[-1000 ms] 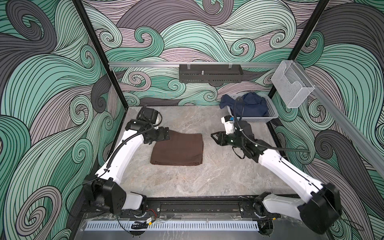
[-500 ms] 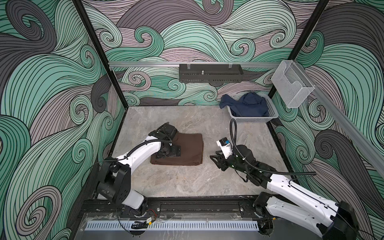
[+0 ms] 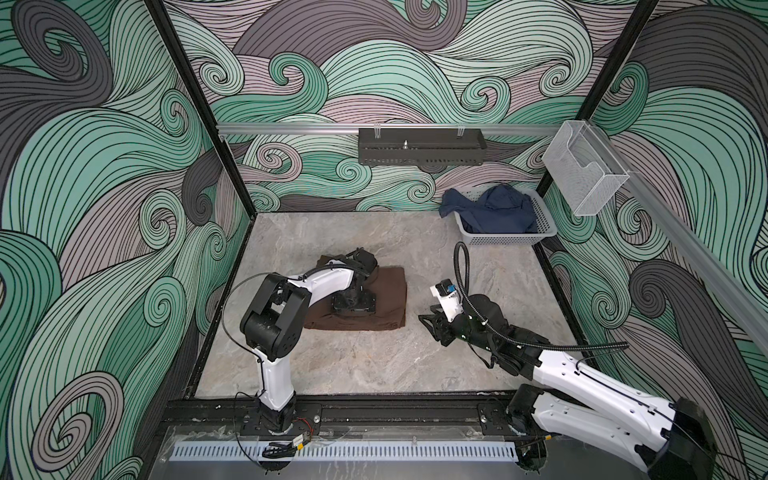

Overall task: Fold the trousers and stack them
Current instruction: 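Carry the folded bundle with the left gripper to the far table corner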

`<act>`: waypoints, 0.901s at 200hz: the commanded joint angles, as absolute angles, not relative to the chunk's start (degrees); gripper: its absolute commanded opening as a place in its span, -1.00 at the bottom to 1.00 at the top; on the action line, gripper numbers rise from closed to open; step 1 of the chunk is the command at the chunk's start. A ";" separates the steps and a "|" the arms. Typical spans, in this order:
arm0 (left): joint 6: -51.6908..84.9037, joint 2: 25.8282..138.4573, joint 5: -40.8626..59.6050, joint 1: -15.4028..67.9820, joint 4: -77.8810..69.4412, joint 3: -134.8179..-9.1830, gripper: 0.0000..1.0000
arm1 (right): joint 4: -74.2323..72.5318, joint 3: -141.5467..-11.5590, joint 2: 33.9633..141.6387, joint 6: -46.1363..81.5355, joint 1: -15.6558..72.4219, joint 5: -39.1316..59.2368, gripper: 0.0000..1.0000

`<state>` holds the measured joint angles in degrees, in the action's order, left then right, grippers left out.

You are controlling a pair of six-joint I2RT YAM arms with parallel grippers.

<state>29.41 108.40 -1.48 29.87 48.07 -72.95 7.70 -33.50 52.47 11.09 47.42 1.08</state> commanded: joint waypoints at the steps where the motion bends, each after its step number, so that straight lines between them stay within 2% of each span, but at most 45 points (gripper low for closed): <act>1: 28.06 113.98 -6.89 25.92 51.23 -74.96 0.88 | 7.46 -34.35 52.97 10.39 47.81 -0.79 0.00; 59: 19.64 122.43 -8.50 11.61 56.73 -87.85 0.94 | 7.91 -38.06 57.86 7.96 47.75 -1.43 0.02; 118: 10.99 135.33 -16.15 1.83 65.85 -111.83 0.94 | 10.14 -44.88 65.70 6.77 47.38 0.91 0.01; 180: 4.87 150.36 -17.12 -5.83 70.51 -139.01 0.94 | 14.23 -50.63 71.18 7.44 46.06 2.96 -0.01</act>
